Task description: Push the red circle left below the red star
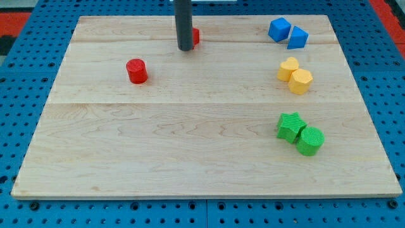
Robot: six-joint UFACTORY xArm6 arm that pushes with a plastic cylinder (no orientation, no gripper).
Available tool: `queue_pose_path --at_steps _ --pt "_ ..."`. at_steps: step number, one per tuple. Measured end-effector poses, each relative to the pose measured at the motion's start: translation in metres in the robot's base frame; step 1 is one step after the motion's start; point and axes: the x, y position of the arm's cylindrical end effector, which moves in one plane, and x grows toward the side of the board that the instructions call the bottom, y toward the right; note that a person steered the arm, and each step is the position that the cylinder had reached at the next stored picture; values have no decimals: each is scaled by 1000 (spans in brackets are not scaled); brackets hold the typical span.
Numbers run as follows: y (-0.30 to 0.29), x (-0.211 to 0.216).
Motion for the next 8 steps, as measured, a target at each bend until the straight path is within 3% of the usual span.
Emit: queue_pose_path --at_steps 1,2,3,4,6,7,8 --pt "13 -30" --pt "28 17" --pt "27 100" --pt "-17 133" --pt "-71 87" --pt "-62 130" --pt "-112 142"
